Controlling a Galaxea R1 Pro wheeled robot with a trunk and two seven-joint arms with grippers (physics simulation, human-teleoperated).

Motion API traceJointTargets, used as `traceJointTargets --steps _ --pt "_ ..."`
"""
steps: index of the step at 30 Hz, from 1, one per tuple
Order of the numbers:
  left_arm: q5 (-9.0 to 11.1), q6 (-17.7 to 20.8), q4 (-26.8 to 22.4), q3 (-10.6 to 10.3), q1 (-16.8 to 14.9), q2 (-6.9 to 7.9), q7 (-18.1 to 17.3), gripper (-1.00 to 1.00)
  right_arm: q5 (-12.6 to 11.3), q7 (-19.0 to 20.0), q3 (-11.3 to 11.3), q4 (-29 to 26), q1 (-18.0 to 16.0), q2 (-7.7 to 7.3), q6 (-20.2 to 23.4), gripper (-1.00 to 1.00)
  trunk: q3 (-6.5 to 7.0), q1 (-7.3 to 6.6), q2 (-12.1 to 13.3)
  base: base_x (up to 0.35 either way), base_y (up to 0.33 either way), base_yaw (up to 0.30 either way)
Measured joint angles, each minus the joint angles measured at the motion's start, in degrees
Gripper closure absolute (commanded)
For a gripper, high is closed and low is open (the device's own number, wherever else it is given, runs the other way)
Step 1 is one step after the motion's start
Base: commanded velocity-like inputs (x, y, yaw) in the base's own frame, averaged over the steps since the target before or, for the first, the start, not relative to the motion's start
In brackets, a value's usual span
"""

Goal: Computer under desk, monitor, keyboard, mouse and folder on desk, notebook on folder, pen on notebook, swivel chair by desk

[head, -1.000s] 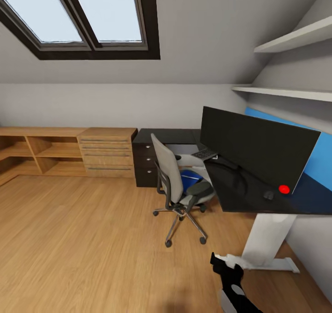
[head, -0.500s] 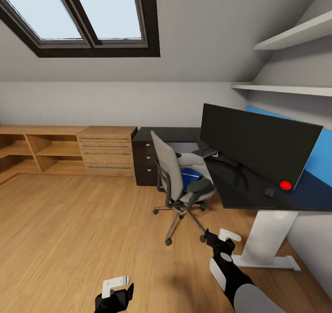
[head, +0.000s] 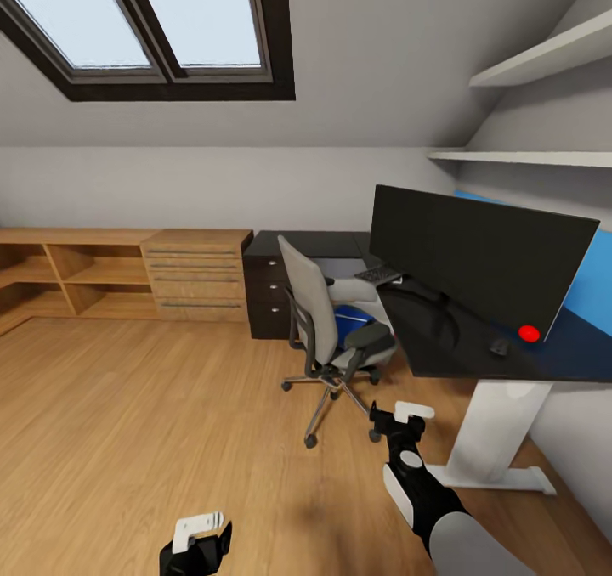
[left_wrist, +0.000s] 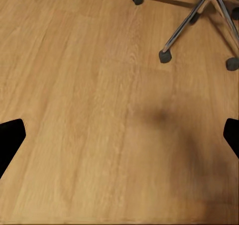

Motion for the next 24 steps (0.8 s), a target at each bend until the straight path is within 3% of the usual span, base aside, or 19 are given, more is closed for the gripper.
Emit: traceJointTargets --steps 10,13,19,24 --pt "-0.2 -0.7 3.1 -0.4 0.0 0.24 0.1 -1.00 0.0 -0.1 -0.4 0.4 -0.3 -1.11 -2.6 -1.00 -1.80 2.20 -4.0 0.000 0.000 0.000" --pt "-0.2 -2.6 4.5 -1.1 0.0 0.05 0.1 -1.00 0.1 -0.2 -0.4 0.5 -0.3 -1.14 -2.7 -1.00 -2.33 2.86 -5.2 0.000 0.000 0.000" --pt "-0.3 -10.3 7.8 -4.8 0.0 -0.25 0.2 -1.00 0.4 -0.1 -0.2 0.4 -0.3 -1.54 -2.8 -1.00 -3.42 4.17 -7.6 0.000 0.000 0.000" --pt "-0.2 -12.3 8.7 -7.1 0.0 -0.27 0.3 -1.00 0.5 0.1 0.0 0.5 -0.3 -2.45 -3.5 -1.00 -4.32 5.27 -9.6 0.000 0.000 0.000"
